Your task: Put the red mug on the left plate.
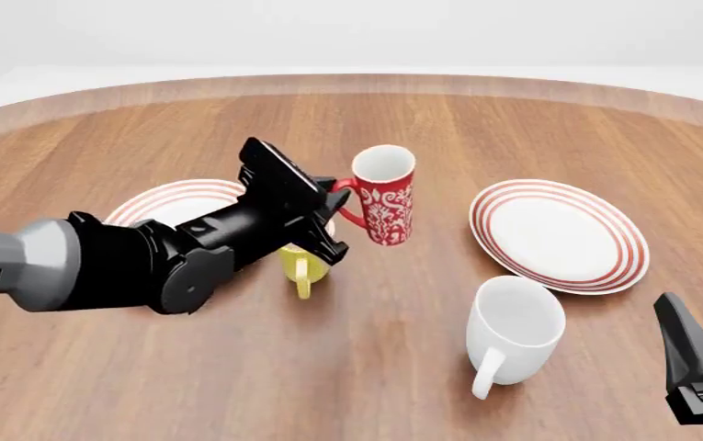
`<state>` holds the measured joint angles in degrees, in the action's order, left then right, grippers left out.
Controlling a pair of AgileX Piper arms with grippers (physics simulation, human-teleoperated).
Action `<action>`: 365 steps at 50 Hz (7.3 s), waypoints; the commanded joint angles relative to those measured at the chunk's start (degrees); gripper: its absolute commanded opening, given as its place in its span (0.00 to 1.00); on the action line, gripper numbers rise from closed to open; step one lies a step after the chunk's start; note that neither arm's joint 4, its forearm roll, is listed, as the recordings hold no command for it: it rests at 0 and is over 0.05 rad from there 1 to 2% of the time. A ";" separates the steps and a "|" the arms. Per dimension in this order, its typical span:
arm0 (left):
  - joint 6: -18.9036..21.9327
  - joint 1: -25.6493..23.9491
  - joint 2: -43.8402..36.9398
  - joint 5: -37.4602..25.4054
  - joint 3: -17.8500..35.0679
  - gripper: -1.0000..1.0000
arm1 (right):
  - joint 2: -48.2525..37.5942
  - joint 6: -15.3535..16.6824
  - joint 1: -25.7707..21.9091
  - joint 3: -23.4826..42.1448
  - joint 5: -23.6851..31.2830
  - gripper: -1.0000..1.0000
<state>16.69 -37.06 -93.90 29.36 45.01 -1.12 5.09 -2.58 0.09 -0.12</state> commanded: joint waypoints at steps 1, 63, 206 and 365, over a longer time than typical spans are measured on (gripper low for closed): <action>0.40 2.17 1.07 1.44 -0.64 0.00 | 0.02 0.00 0.03 0.00 0.01 1.00; 0.54 18.43 3.64 8.83 -5.79 0.00 | 0.85 0.37 -0.47 -0.07 1.10 1.00; 2.96 38.53 -12.79 30.78 -16.03 0.00 | 0.36 0.42 -0.46 -0.04 0.55 1.00; -12.46 24.78 -2.99 40.41 -30.24 1.00 | -8.21 0.11 -2.23 -0.07 -5.63 1.00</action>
<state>6.23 -10.72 -98.02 69.69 15.38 -5.89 5.26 -4.24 0.02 -2.88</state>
